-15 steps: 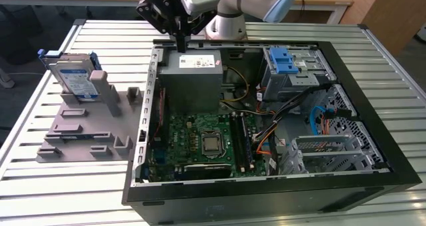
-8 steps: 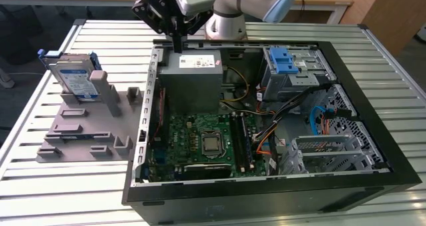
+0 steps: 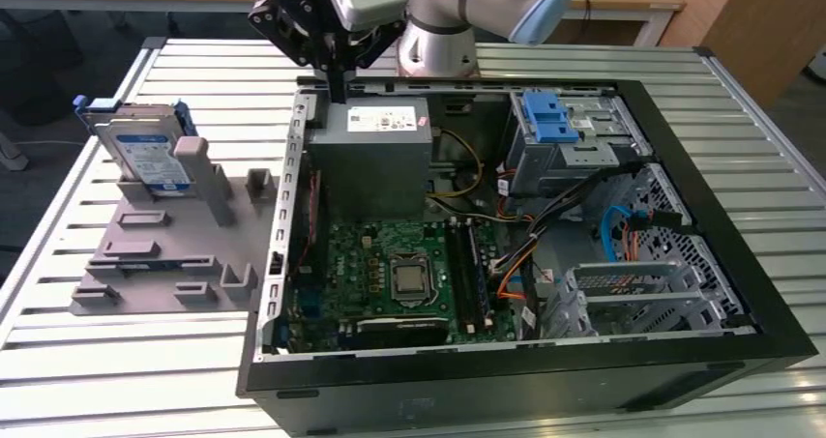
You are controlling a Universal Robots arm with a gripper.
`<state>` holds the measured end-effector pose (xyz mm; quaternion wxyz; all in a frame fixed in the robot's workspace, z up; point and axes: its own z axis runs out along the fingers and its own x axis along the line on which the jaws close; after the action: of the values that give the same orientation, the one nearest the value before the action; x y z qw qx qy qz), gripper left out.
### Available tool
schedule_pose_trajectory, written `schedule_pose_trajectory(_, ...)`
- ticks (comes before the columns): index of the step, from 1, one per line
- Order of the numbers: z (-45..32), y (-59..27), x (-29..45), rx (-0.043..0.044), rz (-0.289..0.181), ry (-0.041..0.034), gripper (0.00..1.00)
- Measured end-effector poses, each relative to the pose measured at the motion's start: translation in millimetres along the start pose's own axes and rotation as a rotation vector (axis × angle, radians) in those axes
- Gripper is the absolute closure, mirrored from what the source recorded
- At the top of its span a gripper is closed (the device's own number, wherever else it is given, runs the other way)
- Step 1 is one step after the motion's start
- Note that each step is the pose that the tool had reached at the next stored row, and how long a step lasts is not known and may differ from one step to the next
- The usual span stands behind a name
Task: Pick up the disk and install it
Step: 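Reach for the disk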
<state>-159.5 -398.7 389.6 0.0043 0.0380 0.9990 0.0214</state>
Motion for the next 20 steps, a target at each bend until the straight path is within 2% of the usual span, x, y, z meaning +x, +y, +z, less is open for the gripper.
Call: schedule_pose_trajectory(20, 1.1, -1.0, 12.8, 0.0004, 0.0, 0.0056, 0.89)
